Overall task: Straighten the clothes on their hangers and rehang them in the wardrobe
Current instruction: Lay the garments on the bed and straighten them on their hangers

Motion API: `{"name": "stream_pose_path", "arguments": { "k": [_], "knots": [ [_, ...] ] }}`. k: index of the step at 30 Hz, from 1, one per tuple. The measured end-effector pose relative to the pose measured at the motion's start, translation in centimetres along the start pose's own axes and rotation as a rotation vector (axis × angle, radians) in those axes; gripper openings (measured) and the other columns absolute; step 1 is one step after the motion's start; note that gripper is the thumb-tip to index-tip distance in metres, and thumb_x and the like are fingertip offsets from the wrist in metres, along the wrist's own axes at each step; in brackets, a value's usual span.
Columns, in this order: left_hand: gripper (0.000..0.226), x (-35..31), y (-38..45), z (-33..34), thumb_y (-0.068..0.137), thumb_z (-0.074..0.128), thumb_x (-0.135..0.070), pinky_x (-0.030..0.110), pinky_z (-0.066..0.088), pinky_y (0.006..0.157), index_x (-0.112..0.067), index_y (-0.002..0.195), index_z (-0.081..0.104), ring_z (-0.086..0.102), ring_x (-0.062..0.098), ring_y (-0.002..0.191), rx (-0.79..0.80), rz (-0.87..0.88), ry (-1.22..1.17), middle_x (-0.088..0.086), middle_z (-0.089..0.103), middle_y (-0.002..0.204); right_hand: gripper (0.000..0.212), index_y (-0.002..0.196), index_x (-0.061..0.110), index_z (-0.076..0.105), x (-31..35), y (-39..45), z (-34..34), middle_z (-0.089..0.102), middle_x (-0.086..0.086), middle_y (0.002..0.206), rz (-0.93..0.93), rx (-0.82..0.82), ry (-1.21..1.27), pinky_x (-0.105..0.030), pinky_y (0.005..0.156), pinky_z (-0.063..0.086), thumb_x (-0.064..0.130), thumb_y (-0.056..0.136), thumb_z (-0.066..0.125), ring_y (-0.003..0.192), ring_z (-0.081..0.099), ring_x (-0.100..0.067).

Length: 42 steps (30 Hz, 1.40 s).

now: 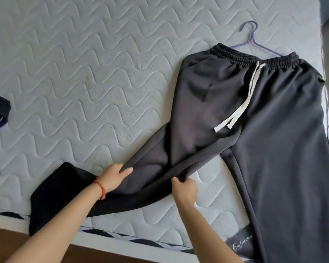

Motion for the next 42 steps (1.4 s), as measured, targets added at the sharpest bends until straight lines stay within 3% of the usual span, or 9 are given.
{"name": "stream_pose_path", "arguments": {
  "k": [7,10,13,16,21,26,31,38,42],
  "knots": [
    [0.014,1.5,-6.8,5.2,0.091,0.053,-0.014,0.023,0.047,0.088,-0.02,0.09,0.066,0.062,0.017,0.1,-0.029,-0.003,-0.423,-0.012,0.071,0.086,0.028,0.057,0.019,0.028,-2.2,0.1,-6.0,0.024,0.0,0.058,0.011,-0.132,0.366,-0.034,0.058,0.025,0.015,0.074,0.05,0.061,0.024,-0.017],
    [0.016,0.7,-7.7,8.7,0.09,0.057,-0.018,0.021,0.05,0.08,-0.025,0.08,0.066,0.064,0.011,0.092,0.011,-0.05,-0.524,-0.019,0.071,0.073,0.023,0.064,0.018,0.041,-3.8,0.2,-7.3,0.038,0.0,0.064,0.084,-0.222,0.36,-0.041,0.068,0.043,0.025,0.083,0.051,0.067,0.038,-0.02],
    [0.007,0.9,-8.1,10.6,0.08,0.064,-0.038,0.027,0.048,0.083,-0.031,0.081,0.065,0.063,0.008,0.091,0.014,0.013,-0.303,-0.01,0.07,0.088,0.043,0.103,0.014,0.047,-5.4,-1.1,-6.7,0.052,-0.002,0.093,0.127,-0.198,0.25,-0.036,0.084,0.041,0.05,0.083,0.057,0.089,0.049,-0.022],
    [0.05,2.5,-8.5,11.6,0.068,0.055,-0.06,0.031,0.045,0.079,-0.015,0.081,0.071,0.056,0.018,0.086,-0.071,0.122,0.175,-0.001,0.061,0.091,0.061,0.107,0.01,0.043,-6.4,-3.3,-4.6,0.055,-0.004,0.103,0.04,-0.217,0.036,-0.036,0.081,0.042,0.055,0.073,0.067,0.098,0.054,-0.026],
    [0.035,2.6,-10.3,11.1,0.081,0.055,-0.038,0.032,0.051,0.076,-0.009,0.094,0.07,0.062,0.021,0.084,-0.142,0.137,0.147,0.002,0.066,0.09,0.047,0.115,0.002,0.04,-8.2,-4.3,-2.1,0.048,-0.015,0.119,0.009,-0.225,-0.341,-0.033,0.074,0.039,0.031,0.083,0.059,0.11,0.048,-0.032],
    [0.021,2.0,-12.6,10.6,0.091,0.053,-0.026,0.02,0.044,0.064,-0.014,0.105,0.063,0.061,0.013,0.072,-0.196,0.07,-0.026,-0.003,0.067,0.078,0.005,0.079,0.006,0.05,-9.3,-3.5,-4.3,0.058,-0.012,0.083,0.03,-0.087,-0.055,-0.029,0.06,0.034,0.006,0.079,0.046,0.075,0.054,-0.03],
    [0.019,2.8,-14.5,9.8,0.088,0.059,-0.019,0.033,0.046,0.069,-0.001,0.085,0.066,0.064,0.026,0.084,-0.154,-0.081,-0.348,0.019,0.07,0.089,0.018,0.055,0.016,0.031,-12.1,-4.6,-7.1,0.032,0.003,0.044,0.266,0.143,0.79,-0.021,0.046,0.021,0.002,0.055,0.043,0.045,0.028,-0.015],
    [0.008,2.6,-18.0,11.7,0.087,0.059,-0.013,0.022,0.05,0.064,-0.01,0.085,0.066,0.064,0.017,0.079,0.042,-0.251,-0.68,-0.006,0.072,0.063,0.03,0.097,0.005,0.066,-14.1,-8.8,-8.1,0.071,-0.009,0.084,0.199,0.491,0.873,-0.032,0.071,0.046,0.014,0.07,0.055,0.078,0.064,-0.023],
    [0.031,2.5,-19.3,11.6,0.086,0.059,-0.015,0.041,0.045,0.094,0.003,0.111,0.062,0.063,0.031,0.101,0.021,-0.317,-0.934,0.018,0.07,0.102,0.047,0.099,0.002,0.067,-14.8,-10.9,-7.6,0.072,-0.011,0.099,0.008,0.559,0.604,-0.028,0.083,0.05,0.016,0.054,0.068,0.093,0.066,-0.022]
  ]
}}
Point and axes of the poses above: each hand's wrist, its own y-axis towards the middle knuckle, its own z-axis out of the palm, x = y × z, the point moved 4 cm from there along y, towards the middle knuckle
